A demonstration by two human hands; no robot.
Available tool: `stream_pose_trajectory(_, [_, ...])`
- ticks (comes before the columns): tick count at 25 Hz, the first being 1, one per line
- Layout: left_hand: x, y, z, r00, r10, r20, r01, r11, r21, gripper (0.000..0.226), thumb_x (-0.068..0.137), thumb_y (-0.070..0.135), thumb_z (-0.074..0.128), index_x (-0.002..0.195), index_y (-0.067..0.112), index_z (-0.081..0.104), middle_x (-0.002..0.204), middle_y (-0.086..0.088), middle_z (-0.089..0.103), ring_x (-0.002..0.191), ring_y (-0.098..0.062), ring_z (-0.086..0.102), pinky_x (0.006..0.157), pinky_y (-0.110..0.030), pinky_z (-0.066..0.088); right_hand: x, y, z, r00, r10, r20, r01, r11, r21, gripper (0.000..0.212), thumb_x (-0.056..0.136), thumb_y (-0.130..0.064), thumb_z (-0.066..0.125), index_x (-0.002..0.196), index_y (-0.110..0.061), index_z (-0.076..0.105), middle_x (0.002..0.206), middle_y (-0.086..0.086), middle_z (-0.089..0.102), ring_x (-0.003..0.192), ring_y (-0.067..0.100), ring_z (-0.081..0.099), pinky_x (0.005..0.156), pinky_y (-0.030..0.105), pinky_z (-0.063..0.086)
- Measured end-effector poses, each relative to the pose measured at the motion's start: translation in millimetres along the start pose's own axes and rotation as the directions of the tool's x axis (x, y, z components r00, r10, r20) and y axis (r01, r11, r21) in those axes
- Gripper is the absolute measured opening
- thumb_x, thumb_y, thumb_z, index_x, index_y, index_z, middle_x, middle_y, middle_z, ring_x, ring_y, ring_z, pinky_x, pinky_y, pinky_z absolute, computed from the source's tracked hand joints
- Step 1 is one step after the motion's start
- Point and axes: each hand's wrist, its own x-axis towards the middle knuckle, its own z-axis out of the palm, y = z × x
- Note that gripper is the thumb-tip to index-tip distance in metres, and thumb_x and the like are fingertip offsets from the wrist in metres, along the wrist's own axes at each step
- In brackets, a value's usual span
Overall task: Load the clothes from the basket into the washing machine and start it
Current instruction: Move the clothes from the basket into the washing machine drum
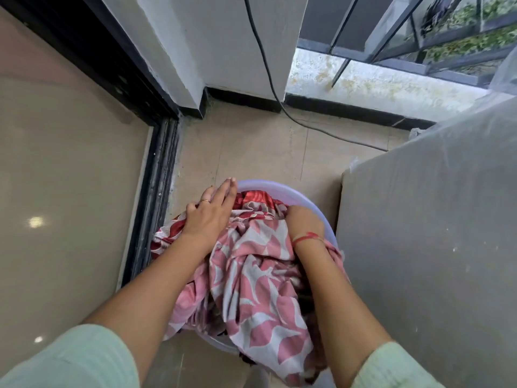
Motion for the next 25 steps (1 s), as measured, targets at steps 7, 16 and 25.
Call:
stream_pose_trajectory(7, [11.6,1.0,2.2,0.991,-0.075,0.112,0.075,0.997,0.007,0.085,0.094,0.008,0.042,0.145,0.026,-0.024,0.143,-0.006,0.024,0.127,-0.03,0.034,0.09,-0.049,0.042,-35.5,24.7,10.8,0.955,-0.014,-0.298,0.013,1.0,-0.003,0.035,0.092,-0.038,0.047,0.087,-0.008,0.063,0.097,0.017,0.067,0.093,0.037,0.061,0.069,0.034,0.045])
stream_pose_trajectory(16, [-39.3,-14.3,29.7,0.895,-0.354,0.272,0.391,0.916,-0.091,0.081,0.097,0.017,0.039,0.144,0.024,-0.026,0.146,-0.014,0.024,0.129,-0.029,0.035,0.095,-0.045,0.041,-81.4,7.0,30.2,0.913,-0.21,-0.349,0.233,0.972,0.025,0.032,0.094,-0.036,0.046,0.069,-0.017,0.05,0.082,0.013,0.067,0.082,0.034,0.061,0.057,0.032,0.026])
stream_pose_trajectory(25, [-60.7,-20.3,36.9,0.883,-0.392,0.257,0.424,0.902,-0.08,0.091,0.093,0.01,0.045,0.141,0.023,-0.031,0.142,-0.011,0.023,0.128,-0.025,0.037,0.094,-0.04,0.043,-124.1,0.9,66.8,0.813,-0.446,-0.374,0.439,0.892,-0.11,0.028,0.078,-0.021,0.062,0.06,-0.019,0.04,0.047,0.002,0.05,0.038,0.027,0.049,0.039,0.024,0.021])
